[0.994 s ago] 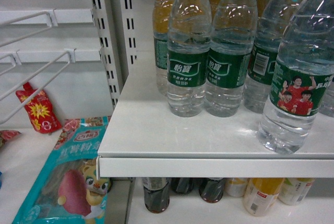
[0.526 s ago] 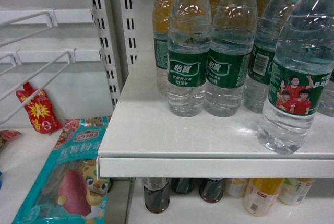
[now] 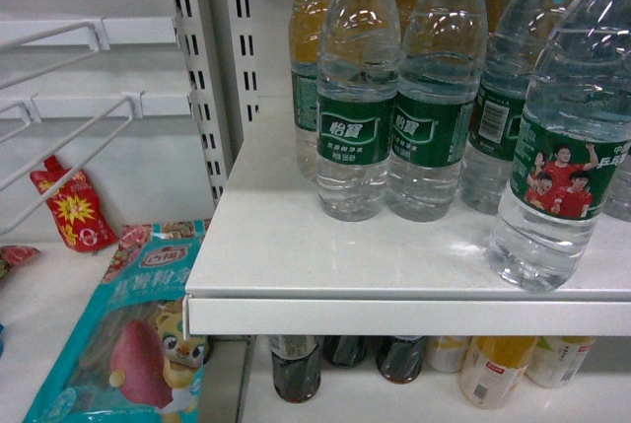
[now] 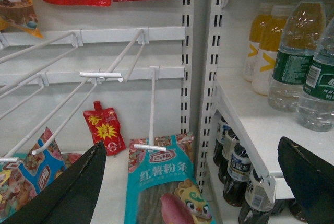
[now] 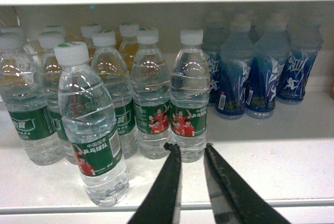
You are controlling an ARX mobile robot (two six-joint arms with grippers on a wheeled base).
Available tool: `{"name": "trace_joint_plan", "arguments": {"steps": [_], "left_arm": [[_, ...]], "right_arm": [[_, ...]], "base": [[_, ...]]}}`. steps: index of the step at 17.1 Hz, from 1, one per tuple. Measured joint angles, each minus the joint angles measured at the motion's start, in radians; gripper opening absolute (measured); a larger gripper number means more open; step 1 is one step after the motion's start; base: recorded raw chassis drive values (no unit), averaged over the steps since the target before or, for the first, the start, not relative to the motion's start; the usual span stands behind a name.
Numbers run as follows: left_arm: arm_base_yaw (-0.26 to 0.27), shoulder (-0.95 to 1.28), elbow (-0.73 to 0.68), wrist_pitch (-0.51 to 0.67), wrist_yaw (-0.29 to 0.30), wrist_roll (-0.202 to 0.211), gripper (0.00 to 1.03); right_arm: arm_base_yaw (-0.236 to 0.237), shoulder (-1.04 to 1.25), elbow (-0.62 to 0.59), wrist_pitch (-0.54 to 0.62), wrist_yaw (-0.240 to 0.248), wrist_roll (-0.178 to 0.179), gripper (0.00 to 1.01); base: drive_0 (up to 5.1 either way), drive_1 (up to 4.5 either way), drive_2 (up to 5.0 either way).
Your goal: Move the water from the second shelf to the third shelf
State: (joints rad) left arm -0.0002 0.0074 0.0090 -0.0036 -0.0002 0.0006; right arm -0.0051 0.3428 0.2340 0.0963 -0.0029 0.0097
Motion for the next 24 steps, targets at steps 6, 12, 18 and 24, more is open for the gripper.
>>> {"name": "trace_joint_plan", "arguments": {"steps": [6,12,18,24], "left_arm": [[0.0,0.0,0.0,0.0,0.0,0.0,0.98],[0.0,0.0,0.0,0.0,0.0,0.0,0.98],[0.0,0.0,0.0,0.0,0.0,0.0,0.98],[0.0,0.0,0.0,0.0,0.0,0.0,0.98]], "right_arm": [[0.0,-0.261,-0.132,-0.107,0.002,-0.007,0.02],[0.0,-0.301,-0.19,-0.102,0.002,-0.007,0.02],[0.0,-0.339,-0.222,-0.1,0.003,-0.007,0.02],[0.0,-0.339,-0.222,-0.1,0.003,-0.008,0.55]], "base": [[0.0,0.0,0.0],[0.0,0.0,0.0],[0.0,0.0,0.0],[0.0,0.0,0.0]]}}
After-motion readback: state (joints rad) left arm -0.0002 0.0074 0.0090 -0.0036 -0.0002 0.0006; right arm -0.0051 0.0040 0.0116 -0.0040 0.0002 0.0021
